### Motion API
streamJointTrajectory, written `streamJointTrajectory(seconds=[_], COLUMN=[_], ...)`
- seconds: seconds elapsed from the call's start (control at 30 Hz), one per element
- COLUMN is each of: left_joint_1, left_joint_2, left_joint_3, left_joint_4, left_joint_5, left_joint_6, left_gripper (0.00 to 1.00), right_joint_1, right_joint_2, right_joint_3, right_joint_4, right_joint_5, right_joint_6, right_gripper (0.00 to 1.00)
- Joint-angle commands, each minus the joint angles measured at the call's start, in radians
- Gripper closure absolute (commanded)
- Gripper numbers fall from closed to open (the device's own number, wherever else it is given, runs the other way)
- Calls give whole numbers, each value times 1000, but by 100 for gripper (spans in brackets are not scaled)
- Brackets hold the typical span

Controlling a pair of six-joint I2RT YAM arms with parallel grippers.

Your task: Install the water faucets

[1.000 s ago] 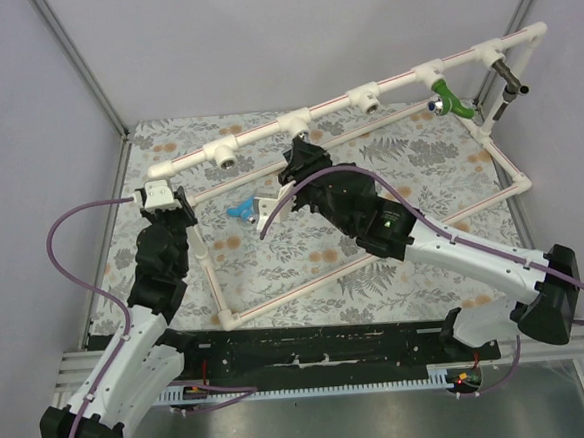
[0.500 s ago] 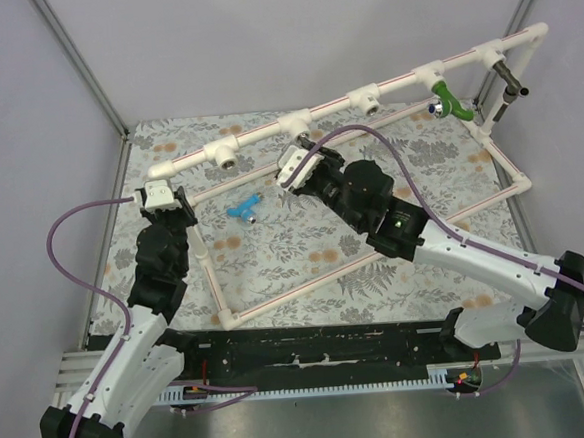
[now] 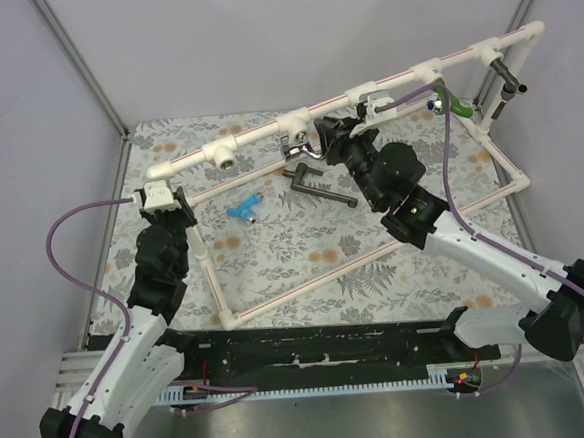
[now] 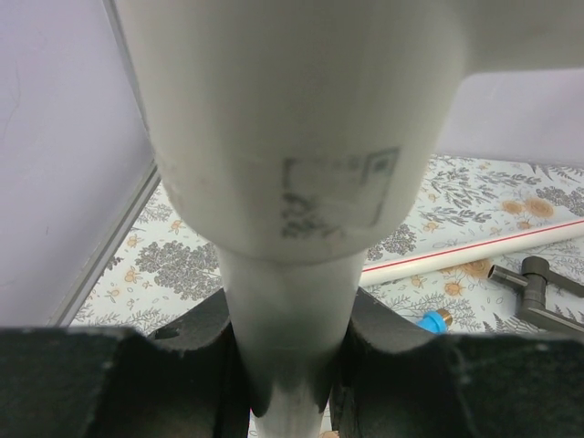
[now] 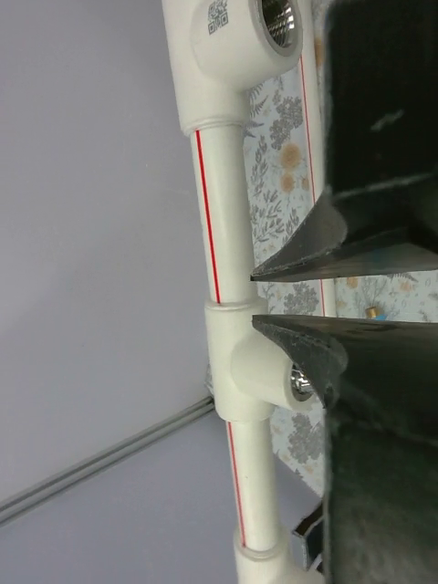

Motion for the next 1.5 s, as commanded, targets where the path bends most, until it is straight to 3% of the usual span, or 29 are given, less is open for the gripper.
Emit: streamJointTrajectory(seconds=[0.0,0.23,0.4,0.67,0.93,1.0,1.07,1.1,1.2,1.47], left_joint_1=[-5,0,6,84,258,262,262,261,261,261], left_joint_2=[-1,65,191,473,656,647,607,581,484,153], left_joint_3=[23,60,121,313,589,614,614,609,576,436], left_joint_4=[65,74,143,198,-39,-67,-95,-116,-194,-440], left_joint_5=[-18,-42,-84,-118,-40,-12,20,26,34,120], left_joint_6=[-24,-19,21,43,-151,-151,-165,-177,-217,-270], left_gripper=[98,98,98,98,80,67,44,39,30,17], right_joint_1=[12,12,12,14,11,12,11,11,11,6], right_joint_2=[-68,-226,-329,-461,-589,-608,-618,-615,-598,-558], right_joint_3=[-5,-95,-184,-239,-379,-399,-410,-410,-404,-381], right_joint_4=[-53,-120,-151,-388,-441,-447,-445,-445,-436,-381], right_joint_5=[-32,77,186,543,695,707,726,732,737,680], right_joint_6=[-118,-399,-442,-329,-234,-214,-198,-195,-203,-227], right_gripper=[58,2,2,2,2,2,2,2,2,2])
